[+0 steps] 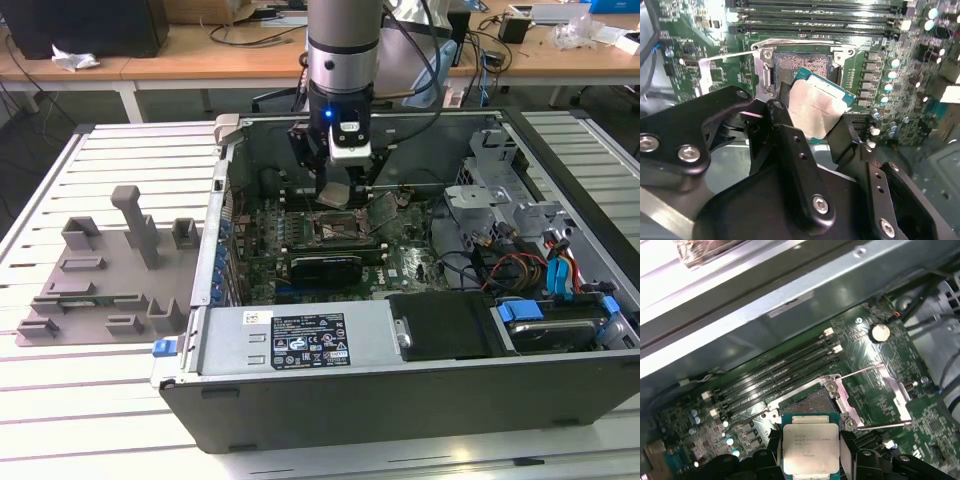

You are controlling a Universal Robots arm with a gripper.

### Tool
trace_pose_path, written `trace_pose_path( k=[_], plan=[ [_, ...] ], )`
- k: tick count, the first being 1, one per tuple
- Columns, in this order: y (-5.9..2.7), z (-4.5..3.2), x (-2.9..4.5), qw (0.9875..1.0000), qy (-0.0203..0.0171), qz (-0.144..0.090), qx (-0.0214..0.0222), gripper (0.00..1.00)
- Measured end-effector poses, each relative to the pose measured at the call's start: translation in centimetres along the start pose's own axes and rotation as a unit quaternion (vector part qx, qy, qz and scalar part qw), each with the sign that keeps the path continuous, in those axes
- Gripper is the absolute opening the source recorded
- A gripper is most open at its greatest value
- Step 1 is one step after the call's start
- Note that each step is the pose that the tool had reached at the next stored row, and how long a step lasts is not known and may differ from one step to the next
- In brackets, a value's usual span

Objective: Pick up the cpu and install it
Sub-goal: 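Place the cpu into insertion slot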

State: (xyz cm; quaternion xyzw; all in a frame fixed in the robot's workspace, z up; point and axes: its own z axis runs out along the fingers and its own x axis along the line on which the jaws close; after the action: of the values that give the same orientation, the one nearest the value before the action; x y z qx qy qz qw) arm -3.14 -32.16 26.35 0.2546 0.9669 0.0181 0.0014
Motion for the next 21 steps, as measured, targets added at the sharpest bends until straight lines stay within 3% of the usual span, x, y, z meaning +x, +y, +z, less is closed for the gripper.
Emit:
trace_pose_path(
  k=[5,10,11,13,14,15,17,21],
  plan=[
    [0.0,0.01,0.0,0.9989,-0.0017,0.047,-0.0003,0.55],
    [0.0,0.03,0.0,0.9946,-0.0037,0.104,-0.0007,0.55],
    [0.0,0.03,0.0,0.9921,-0.0045,0.125,-0.0009,0.55],
    [0.0,0.04,0.0,0.9898,-0.0051,0.143,-0.001,0.55],
    [0.0,0.05,0.0,0.9878,-0.0055,0.156,-0.0011,0.55],
    [0.0,0.05,0.0,0.9849,-0.0062,0.173,-0.0012,0.55],
    [0.0,0.06,0.0,0.9817,-0.0068,0.19,-0.0013,0.55],
    [0.0,0.09,0.0,0.9732,-0.0082,0.23,-0.0015,0.55]
  ],
)
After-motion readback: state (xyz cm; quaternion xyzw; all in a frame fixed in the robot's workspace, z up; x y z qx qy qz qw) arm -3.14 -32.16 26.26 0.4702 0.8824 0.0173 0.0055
